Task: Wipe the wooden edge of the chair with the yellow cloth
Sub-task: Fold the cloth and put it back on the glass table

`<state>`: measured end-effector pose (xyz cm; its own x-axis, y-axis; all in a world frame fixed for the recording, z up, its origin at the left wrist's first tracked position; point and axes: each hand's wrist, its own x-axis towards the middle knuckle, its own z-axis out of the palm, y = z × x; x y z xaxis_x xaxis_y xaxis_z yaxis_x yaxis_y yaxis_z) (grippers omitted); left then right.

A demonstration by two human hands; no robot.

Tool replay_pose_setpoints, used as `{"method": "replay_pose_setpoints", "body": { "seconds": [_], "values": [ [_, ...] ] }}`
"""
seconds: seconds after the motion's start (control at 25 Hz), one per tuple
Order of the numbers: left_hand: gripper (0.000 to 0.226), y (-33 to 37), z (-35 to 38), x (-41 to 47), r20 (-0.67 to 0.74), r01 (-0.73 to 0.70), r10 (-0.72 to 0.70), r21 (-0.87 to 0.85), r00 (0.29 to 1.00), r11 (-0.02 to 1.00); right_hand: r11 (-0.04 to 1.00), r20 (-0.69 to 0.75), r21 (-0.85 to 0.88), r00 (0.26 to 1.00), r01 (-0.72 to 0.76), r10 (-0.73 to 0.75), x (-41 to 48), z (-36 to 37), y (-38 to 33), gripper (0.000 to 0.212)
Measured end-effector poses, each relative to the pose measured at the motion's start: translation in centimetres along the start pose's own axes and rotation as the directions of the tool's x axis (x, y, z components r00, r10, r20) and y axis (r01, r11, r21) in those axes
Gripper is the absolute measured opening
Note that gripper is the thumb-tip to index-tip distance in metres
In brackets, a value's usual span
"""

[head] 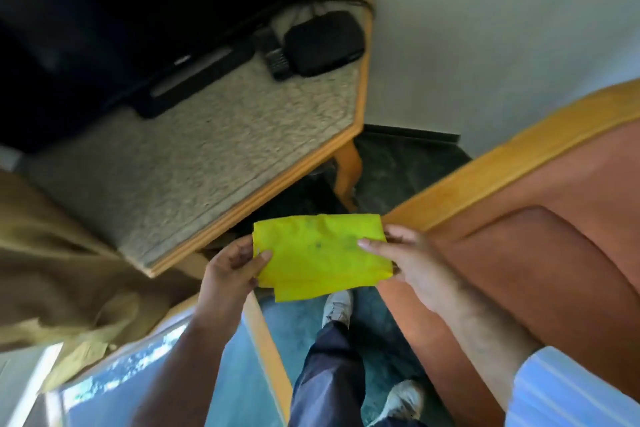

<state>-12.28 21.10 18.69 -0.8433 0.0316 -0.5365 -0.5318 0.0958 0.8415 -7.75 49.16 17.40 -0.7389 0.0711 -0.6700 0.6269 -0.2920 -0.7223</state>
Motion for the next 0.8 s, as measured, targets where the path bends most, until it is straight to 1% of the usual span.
{"method": "replay_pose_setpoints", "body": {
  "seconds": [0.08, 0.16, 0.24, 0.32, 0.36, 0.44, 0.52, 0.56, 0.64, 0.72, 0.8],
  "values": [
    [0.026, -2.9, -5.1, -0.9, -0.151, 0.03, -0.035, -0.034, 0.988, 0.999, 0.985, 0.067, -0.169, 0.997, -0.029, 0.04, 2.3, 5.0, 2.3, 0.009],
    [0.026, -6.4, -9.4, -1.9, -0.275, 0.07, -0.082, -0.052, 0.958, 0.996, 0.942, 0.104, -0.337, 0.994, -0.005, 0.043, 4.5, 9.6, 5.5, 0.011],
    [0.026, -10.3, -13.0, -2.6, -0.398, 0.119, -0.151, -0.104, 0.905, 0.987, 0.865, 0.136, -0.5, 0.99, 0.029, 0.046, 6.5, 13.7, 9.1, 0.022],
    [0.025, -14.3, -15.4, -2.6, -0.511, 0.172, -0.234, -0.166, 0.827, 0.971, 0.76, 0.146, -0.649, 0.986, 0.032, 0.083, 8.2, 17.1, 12.9, 0.037],
    [0.025, -16.4, -16.6, -2.3, -0.565, 0.204, -0.275, -0.186, 0.778, 0.961, 0.724, 0.151, -0.69, 0.982, 0.021, 0.116, 9.2, 19.0, 15.0, 0.036],
    [0.028, -20.1, -18.5, -1.2, -0.648, 0.263, -0.327, -0.197, 0.688, 0.944, 0.677, 0.156, -0.736, 0.974, 0.002, 0.167, 10.9, 22.2, 18.6, 0.026],
    [0.028, -22.7, -19.9, 0.2, -0.703, 0.311, -0.341, -0.177, 0.624, 0.934, 0.641, 0.127, -0.767, 0.973, -0.026, 0.192, 12.5, 24.2, 21.0, 0.023],
    [0.026, -23.7, -20.5, 0.9, -0.724, 0.332, -0.333, -0.151, 0.604, 0.931, 0.63, 0.118, -0.776, 0.976, -0.024, 0.183, 13.2, 24.9, 22.1, 0.023],
    [0.027, -25.1, -21.7, 2.6, -0.759, 0.373, -0.299, -0.08, 0.578, 0.924, 0.591, 0.12, -0.806, 0.983, 0.013, 0.141, 15.0, 26.0, 23.8, 0.015],
    [0.028, -26.1, -22.5, 4.4, -0.779, 0.423, -0.252, 0.019, 0.574, 0.906, 0.533, 0.114, -0.845, 0.989, 0.048, 0.092, 16.5, 26.8, 24.7, 0.019],
    [0.029, -26.8, -23.1, 5.9, -0.785, 0.468, -0.2, 0.127, 0.587, 0.875, 0.462, 0.101, -0.884, 0.994, 0.069, 0.045, 17.8, 27.3, 25.3, 0.025]
  ]
}}
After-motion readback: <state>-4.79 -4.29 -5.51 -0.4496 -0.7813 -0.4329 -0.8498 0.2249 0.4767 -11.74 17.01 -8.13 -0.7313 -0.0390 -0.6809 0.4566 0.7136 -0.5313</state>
